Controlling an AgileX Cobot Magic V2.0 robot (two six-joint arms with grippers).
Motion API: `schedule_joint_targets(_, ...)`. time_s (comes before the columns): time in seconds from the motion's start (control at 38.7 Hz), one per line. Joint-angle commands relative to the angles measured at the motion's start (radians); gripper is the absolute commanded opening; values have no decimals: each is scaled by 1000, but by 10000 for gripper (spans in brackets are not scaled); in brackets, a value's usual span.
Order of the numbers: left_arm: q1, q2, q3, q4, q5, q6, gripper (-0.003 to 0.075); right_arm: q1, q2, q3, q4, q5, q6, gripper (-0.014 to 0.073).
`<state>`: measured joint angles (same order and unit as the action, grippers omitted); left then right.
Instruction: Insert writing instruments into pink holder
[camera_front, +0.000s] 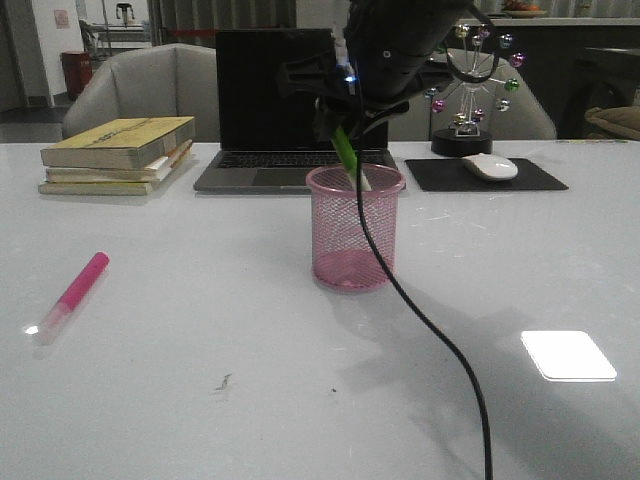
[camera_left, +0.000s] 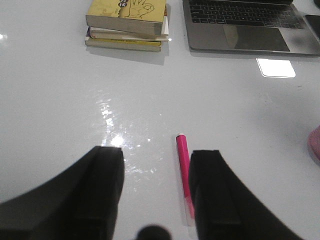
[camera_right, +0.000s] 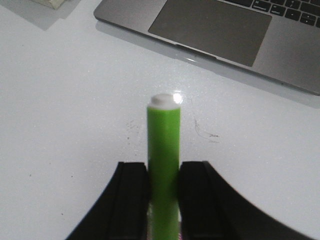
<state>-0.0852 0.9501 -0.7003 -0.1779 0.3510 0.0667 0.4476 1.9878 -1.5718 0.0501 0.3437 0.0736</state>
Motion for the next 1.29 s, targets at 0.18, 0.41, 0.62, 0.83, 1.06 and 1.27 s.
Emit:
schedule_joint_targets(0.18,2,-9,-35,-13,-75,-9,385,-1,-59,-28,-20,-63,-4,310)
schedule_joint_targets(0.41,2,-9,-35,-13,-75,-9,385,-3,-67,-31,-56,-4,-4,378)
schedule_joint_targets(0.62,2,-9,-35,-13,-75,-9,385,-3,-148,-31,-151,112,-4,377)
schedule_joint_targets(0.83,2,-9,-35,-13,-75,-9,385,-40,-291,-31,-227,179,-4,377)
schedule_joint_targets(1.06,2,-9,-35,-13,-75,-9,385,-204,-458,-28,-226,380,17,377)
schedule_joint_targets(1.27,2,-9,-35,-13,-75,-9,385,-334,-562,-19,-226,478,16,377)
